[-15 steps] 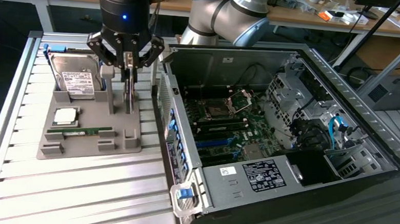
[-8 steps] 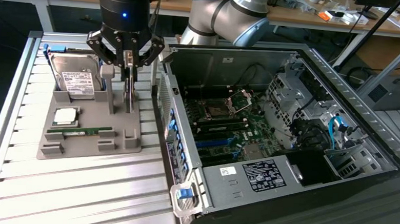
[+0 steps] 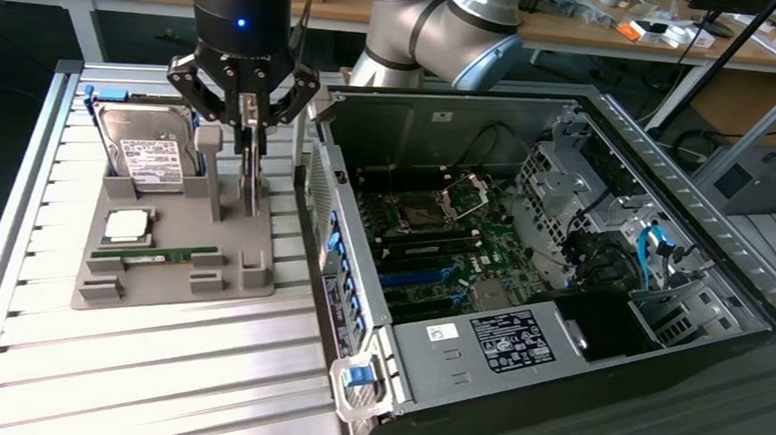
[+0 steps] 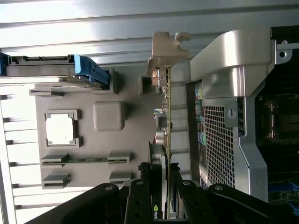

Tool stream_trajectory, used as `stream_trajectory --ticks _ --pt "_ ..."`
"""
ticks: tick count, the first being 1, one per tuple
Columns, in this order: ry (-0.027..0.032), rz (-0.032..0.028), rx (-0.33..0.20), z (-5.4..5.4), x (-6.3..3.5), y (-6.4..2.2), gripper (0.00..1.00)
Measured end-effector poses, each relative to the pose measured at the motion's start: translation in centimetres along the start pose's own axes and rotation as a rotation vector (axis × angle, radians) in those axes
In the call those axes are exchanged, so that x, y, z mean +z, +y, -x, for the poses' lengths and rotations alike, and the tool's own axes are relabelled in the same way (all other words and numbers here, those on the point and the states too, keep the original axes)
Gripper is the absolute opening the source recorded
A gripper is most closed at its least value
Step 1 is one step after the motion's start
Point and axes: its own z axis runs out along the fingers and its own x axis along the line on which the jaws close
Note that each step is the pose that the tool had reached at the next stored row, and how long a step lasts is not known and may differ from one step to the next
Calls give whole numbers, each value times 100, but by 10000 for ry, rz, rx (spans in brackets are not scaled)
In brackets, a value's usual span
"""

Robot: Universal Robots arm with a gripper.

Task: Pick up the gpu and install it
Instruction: 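Pick up the gpu and move the gpu toward the slot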

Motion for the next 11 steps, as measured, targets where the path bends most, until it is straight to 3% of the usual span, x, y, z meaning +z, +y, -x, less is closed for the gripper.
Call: stream_trajectory --ticks 11 --pt "0 7 1 1 -45 0 27"
